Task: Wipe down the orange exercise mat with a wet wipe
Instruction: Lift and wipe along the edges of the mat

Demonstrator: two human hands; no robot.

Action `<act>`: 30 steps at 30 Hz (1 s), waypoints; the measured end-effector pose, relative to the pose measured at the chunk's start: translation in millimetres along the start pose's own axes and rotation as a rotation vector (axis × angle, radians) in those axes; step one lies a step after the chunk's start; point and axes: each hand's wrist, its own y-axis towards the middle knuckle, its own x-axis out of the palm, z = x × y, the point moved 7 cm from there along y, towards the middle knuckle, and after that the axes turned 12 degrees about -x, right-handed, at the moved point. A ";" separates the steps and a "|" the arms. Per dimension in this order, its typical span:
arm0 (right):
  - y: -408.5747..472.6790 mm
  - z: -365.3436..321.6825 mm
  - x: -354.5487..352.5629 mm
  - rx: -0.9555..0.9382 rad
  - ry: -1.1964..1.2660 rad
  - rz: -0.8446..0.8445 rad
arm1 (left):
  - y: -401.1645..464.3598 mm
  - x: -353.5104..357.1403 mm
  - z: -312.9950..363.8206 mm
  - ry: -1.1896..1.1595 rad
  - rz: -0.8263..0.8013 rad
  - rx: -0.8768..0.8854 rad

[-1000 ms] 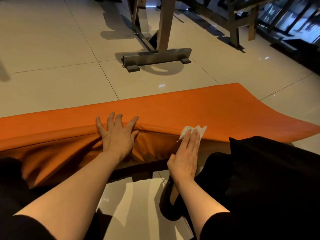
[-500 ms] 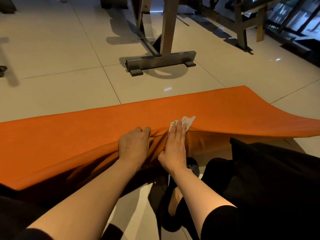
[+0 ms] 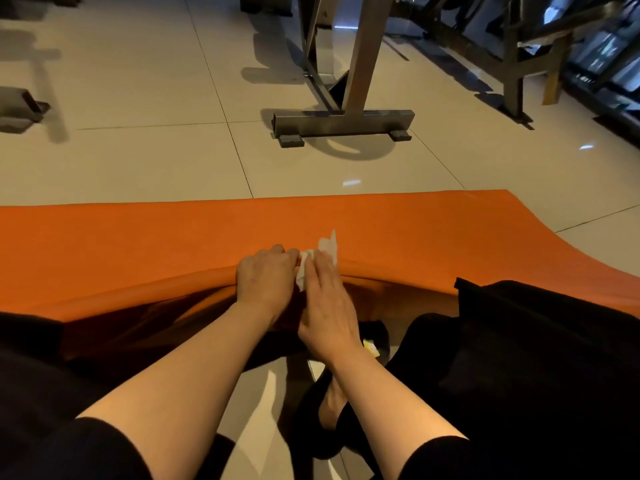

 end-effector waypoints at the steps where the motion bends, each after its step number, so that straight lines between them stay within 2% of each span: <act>1: 0.4 -3.4 2.5 -0.049 -0.020 -0.018 | -1.1 0.5 -0.8 -0.008 -0.003 -0.008; 3: -8.8 11.4 0.9 0.002 -0.138 0.014 | -2.3 1.9 -1.5 -0.007 -0.003 -0.020; 6: -39.6 51.8 -11.9 0.280 -0.289 0.079 | -2.8 2.8 -0.5 -0.004 -0.013 -0.039; 8: -54.2 71.9 -20.4 0.462 -0.261 0.128 | -3.5 0.9 -0.2 -0.001 -0.010 -0.055; 10: -55.1 81.8 -22.3 0.534 -0.151 0.138 | -4.5 -1.6 2.3 0.019 -0.005 -0.073; 12: -48.1 86.8 -18.0 0.533 -0.033 0.112 | -4.2 -2.6 12.3 0.034 -0.039 -0.071; 17: -32.8 98.0 -16.9 0.457 0.096 0.100 | -8.0 4.0 90.3 -0.047 -0.163 0.178; 23: -28.9 106.5 -16.1 0.326 0.138 0.039 | -2.7 18.7 100.6 -0.010 -0.087 0.076; 27: -31.0 112.8 -21.5 0.241 -0.035 -0.065 | 2.8 26.4 93.0 0.034 -0.125 0.039; 28: -32.7 118.6 -24.7 0.261 -0.070 -0.069 | 4.7 27.2 92.0 0.037 -0.131 0.035; 30: -43.5 136.3 -38.3 0.422 -0.107 -0.011 | 6.9 28.0 91.2 0.034 -0.136 0.033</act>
